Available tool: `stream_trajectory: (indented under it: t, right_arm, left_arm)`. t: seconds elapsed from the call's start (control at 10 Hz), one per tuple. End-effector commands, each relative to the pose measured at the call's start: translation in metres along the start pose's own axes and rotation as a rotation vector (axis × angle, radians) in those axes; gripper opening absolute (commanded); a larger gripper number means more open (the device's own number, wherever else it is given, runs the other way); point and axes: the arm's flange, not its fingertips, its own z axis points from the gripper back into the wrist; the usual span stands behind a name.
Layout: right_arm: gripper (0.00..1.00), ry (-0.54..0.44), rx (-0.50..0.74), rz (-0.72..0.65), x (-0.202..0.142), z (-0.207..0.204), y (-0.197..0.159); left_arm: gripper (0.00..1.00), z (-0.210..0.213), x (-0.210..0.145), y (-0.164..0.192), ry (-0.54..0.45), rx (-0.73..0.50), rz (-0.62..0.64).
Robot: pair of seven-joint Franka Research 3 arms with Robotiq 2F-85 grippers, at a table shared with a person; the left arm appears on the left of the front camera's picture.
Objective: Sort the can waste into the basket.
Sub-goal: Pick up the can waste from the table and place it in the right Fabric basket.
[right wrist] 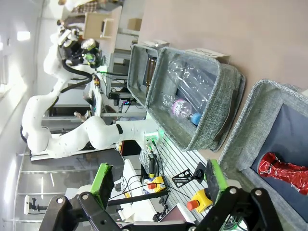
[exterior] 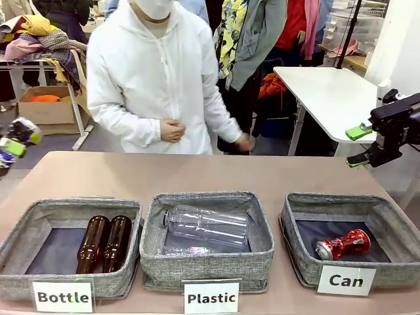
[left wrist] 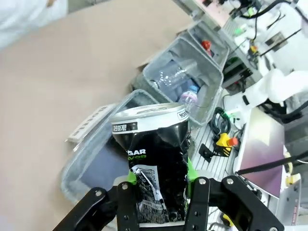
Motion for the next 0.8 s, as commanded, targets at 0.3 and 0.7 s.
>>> stream_trajectory:
  t: [0.3, 0.7]
  right_arm:
    - [1.00, 0.034, -0.189, -0.077, -0.050, 0.055, 0.042]
    - [1.00, -0.244, -0.306, -0.128, -0.136, 0.137, 0.042]
  left_arm:
    - [0.00, -0.116, 0.082, -0.074, 0.132, 0.051, -0.066]
    - [0.00, -0.286, 0.138, -0.205, 0.195, 0.027, -0.259]
